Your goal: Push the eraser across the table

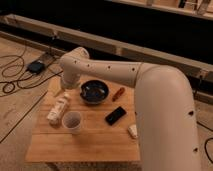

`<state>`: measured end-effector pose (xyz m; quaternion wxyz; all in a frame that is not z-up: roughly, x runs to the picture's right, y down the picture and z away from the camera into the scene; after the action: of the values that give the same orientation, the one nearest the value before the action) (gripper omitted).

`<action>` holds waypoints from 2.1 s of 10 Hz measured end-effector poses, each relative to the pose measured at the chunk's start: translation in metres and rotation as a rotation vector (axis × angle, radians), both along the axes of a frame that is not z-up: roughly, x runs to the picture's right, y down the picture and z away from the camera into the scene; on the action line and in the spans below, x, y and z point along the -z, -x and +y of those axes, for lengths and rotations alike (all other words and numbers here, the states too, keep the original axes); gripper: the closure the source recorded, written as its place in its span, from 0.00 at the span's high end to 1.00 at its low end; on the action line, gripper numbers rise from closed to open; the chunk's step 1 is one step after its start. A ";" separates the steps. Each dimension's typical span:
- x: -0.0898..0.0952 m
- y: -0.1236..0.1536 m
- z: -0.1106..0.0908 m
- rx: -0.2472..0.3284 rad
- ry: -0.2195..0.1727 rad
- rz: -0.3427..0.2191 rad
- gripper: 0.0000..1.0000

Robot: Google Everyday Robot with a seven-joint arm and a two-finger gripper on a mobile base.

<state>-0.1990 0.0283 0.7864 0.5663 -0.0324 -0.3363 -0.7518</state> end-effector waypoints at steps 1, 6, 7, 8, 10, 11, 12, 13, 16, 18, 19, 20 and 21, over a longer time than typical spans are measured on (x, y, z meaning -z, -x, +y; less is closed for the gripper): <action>-0.002 -0.012 -0.002 -0.011 0.004 0.018 0.80; -0.011 -0.102 0.002 -0.091 0.006 0.137 0.80; -0.012 -0.117 0.013 -0.089 0.006 0.130 0.80; -0.012 -0.122 0.020 -0.085 0.007 0.124 0.80; -0.015 -0.145 0.046 -0.064 0.023 0.128 0.80; -0.016 -0.158 0.058 -0.056 0.032 0.139 0.80; -0.015 -0.168 0.066 -0.053 0.042 0.148 0.80; -0.012 -0.179 0.078 -0.048 0.057 0.156 0.80; -0.005 -0.186 0.109 -0.039 0.102 0.152 0.80; -0.001 -0.182 0.129 -0.029 0.136 0.144 0.80; 0.000 -0.177 0.141 -0.019 0.163 0.138 0.80; -0.001 -0.172 0.151 -0.011 0.185 0.132 0.80; -0.001 -0.164 0.158 -0.002 0.205 0.123 0.80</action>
<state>-0.0348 0.1867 0.7878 0.5803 -0.1362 -0.3761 -0.7094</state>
